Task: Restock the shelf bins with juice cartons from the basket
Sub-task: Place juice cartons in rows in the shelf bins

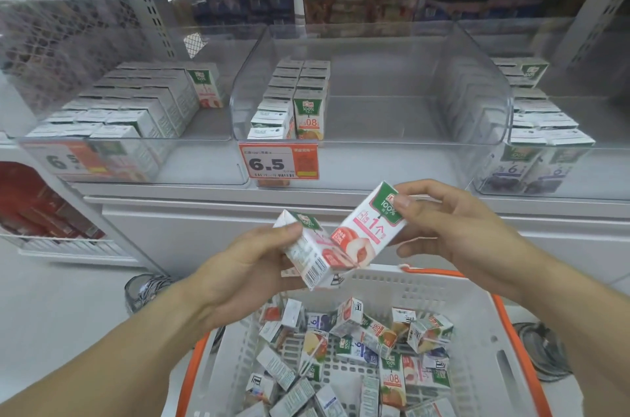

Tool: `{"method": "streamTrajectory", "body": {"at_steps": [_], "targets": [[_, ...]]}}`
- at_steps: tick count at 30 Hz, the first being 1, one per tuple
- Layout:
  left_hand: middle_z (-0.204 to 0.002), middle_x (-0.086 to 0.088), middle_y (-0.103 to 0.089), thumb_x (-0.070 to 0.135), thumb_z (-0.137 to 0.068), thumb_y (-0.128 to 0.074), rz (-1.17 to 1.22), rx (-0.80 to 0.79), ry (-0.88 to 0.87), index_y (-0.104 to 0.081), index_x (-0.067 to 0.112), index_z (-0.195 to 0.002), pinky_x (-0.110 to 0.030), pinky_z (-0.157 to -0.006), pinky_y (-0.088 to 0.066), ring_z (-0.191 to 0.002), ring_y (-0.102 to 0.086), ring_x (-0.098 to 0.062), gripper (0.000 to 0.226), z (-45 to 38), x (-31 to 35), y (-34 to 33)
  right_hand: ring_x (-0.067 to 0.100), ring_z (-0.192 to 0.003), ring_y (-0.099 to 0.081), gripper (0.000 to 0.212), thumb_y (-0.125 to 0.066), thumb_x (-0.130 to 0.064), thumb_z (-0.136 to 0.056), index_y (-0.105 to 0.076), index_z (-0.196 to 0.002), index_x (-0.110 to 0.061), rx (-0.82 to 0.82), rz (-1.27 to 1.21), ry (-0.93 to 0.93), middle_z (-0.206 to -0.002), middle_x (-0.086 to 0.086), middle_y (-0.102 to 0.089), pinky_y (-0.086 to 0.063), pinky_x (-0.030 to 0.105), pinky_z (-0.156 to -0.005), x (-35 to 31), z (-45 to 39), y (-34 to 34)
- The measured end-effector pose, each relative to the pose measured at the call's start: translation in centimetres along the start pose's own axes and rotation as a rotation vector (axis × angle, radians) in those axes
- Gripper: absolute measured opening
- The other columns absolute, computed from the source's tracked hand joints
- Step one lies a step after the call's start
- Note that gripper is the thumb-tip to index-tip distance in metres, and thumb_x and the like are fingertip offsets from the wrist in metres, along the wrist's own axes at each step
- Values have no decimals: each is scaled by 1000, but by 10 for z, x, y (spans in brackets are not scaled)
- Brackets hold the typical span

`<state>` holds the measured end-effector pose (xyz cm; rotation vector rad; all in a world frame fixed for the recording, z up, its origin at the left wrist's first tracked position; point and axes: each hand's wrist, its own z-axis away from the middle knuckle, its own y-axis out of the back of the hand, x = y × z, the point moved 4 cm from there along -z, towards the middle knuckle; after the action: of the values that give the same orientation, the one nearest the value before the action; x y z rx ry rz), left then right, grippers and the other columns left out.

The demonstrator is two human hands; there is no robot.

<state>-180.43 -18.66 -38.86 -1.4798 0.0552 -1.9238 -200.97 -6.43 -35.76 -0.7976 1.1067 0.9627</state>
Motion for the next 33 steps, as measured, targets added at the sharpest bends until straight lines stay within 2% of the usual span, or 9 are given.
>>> {"method": "streamTrajectory", "body": {"at_steps": [2,6,12,15,20,22,25,28,33], "targets": [[-133,-28,-58,25,-74,-73,176,-27,9,-55,-8,-130,-52,-104,-47,-120,-56,-40,67,-3,0,-8,30,-80,-68,32,-63,-26,-89,-63,-114,-7,-22,-59,-6,-101,20,-74,-60,33,-69,-1,-3,1],[-89,-21,-68,28,-69,-69,131,128,82,-65,3,-95,-37,-77,-55,-74,-67,-29,36,-9,0,-19,36,-87,-63,41,-60,-27,-89,-61,-119,0,-129,-147,-44,-102,21,-71,-61,35,-72,1,-9,-8],[-81,-20,-72,54,-80,-67,1,409,207,-63,6,-108,-36,-51,-59,-54,-69,-26,55,-8,-4,-13,33,-86,-66,45,-59,-28,-89,-61,-119,5,-187,-132,-71,-101,20,-71,-59,31,-69,0,-12,-21],[-88,-21,-74,60,-85,-57,-18,412,244,-59,2,-108,-36,-55,-58,-62,-71,-28,62,-8,-11,-7,32,-86,-67,47,-60,-30,-87,-61,-120,4,-259,-73,-100,-101,20,-72,-59,29,-68,2,-10,-34],[-105,-19,-74,71,-93,-24,-49,145,169,-69,5,-115,-35,-79,-51,-87,-72,-25,82,-1,0,-13,36,-93,-70,43,-61,-30,-89,-61,-118,2,-359,93,-123,-105,21,-74,-61,30,-73,-2,-13,-62],[-99,-14,-74,70,-93,-32,-68,81,100,-71,10,-111,-32,-76,-51,-85,-71,-22,74,7,8,-10,39,-95,-69,46,-63,-30,-88,-59,-120,3,-379,98,-136,-107,21,-73,-62,33,-78,-8,-15,-71],[-97,-10,-73,45,-80,-70,-72,-2,-24,-72,14,-113,-27,-71,-54,-85,-70,-20,46,18,16,0,41,-106,-67,45,-67,-25,-85,-60,-124,-3,-466,119,-143,-114,23,-70,-58,40,-91,-18,-17,-86],[-93,-11,-72,20,-61,-79,-40,33,-79,-54,7,-128,-30,-66,-54,-79,-69,-21,73,26,19,19,39,-115,-65,43,-74,-17,-86,-63,-128,-15,-559,206,-125,-129,23,-61,-55,47,-97,-26,-22,-101],[-122,-29,-59,13,-58,-82,13,26,-127,-37,10,-145,-36,-72,-52,-91,-65,-31,98,36,28,37,29,-119,-63,49,-67,-12,-88,-58,-134,-27,-707,246,-133,-129,13,-64,-53,41,-96,-29,-36,-133]]}}
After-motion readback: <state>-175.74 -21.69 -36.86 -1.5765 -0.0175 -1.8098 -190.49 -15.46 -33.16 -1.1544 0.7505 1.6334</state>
